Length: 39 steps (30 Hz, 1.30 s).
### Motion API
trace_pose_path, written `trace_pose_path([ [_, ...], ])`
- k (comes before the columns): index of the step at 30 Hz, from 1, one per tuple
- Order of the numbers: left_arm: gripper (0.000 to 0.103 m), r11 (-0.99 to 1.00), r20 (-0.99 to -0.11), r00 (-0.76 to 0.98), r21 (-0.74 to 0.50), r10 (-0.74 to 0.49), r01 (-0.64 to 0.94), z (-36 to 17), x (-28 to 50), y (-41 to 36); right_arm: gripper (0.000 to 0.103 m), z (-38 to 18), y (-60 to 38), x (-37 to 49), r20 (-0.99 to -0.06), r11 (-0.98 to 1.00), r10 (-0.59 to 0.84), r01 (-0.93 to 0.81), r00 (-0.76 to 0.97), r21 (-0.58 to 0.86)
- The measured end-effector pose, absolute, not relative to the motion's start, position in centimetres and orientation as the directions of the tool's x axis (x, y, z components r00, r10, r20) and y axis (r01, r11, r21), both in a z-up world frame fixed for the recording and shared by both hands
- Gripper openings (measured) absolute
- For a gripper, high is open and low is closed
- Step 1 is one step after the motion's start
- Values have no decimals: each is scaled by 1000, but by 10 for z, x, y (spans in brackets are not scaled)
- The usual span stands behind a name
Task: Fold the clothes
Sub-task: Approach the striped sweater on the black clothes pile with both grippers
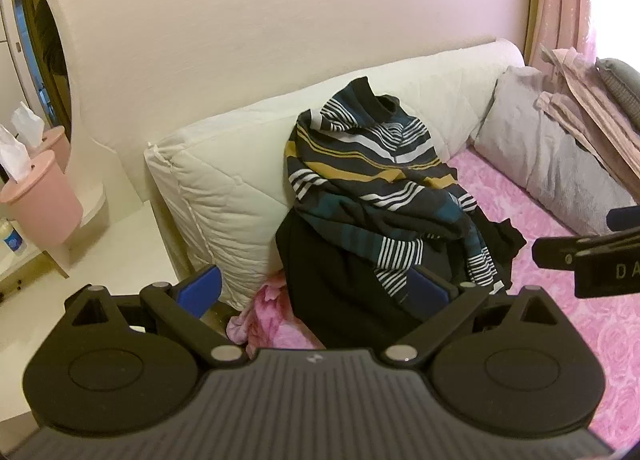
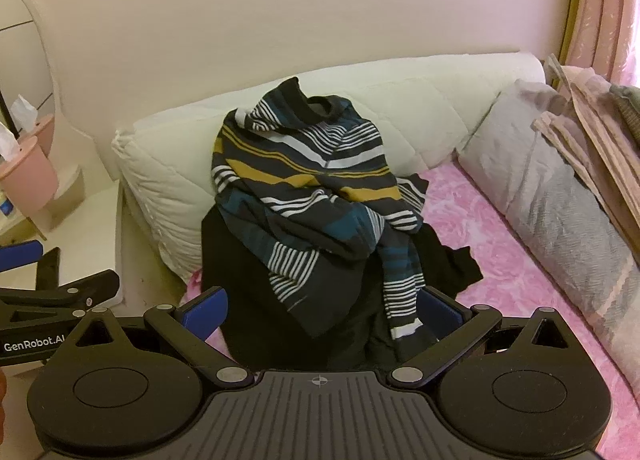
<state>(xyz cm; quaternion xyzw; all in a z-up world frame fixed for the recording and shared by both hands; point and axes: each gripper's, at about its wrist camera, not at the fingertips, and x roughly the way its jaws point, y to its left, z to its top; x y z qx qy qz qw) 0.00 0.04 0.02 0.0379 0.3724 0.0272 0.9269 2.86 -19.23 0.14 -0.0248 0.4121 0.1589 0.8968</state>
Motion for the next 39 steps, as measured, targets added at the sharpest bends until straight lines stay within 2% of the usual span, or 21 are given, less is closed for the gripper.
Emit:
trace_pose_path([
  [14, 97, 999, -709, 704, 36, 44, -26, -3, 6, 14, 103, 12, -175, 31, -712, 943, 231, -333, 663, -4],
  [39, 97, 998, -715, 697, 50, 53, -25, -5, 7, 6, 103, 7, -182, 35, -721, 938, 260, -346, 642, 30],
])
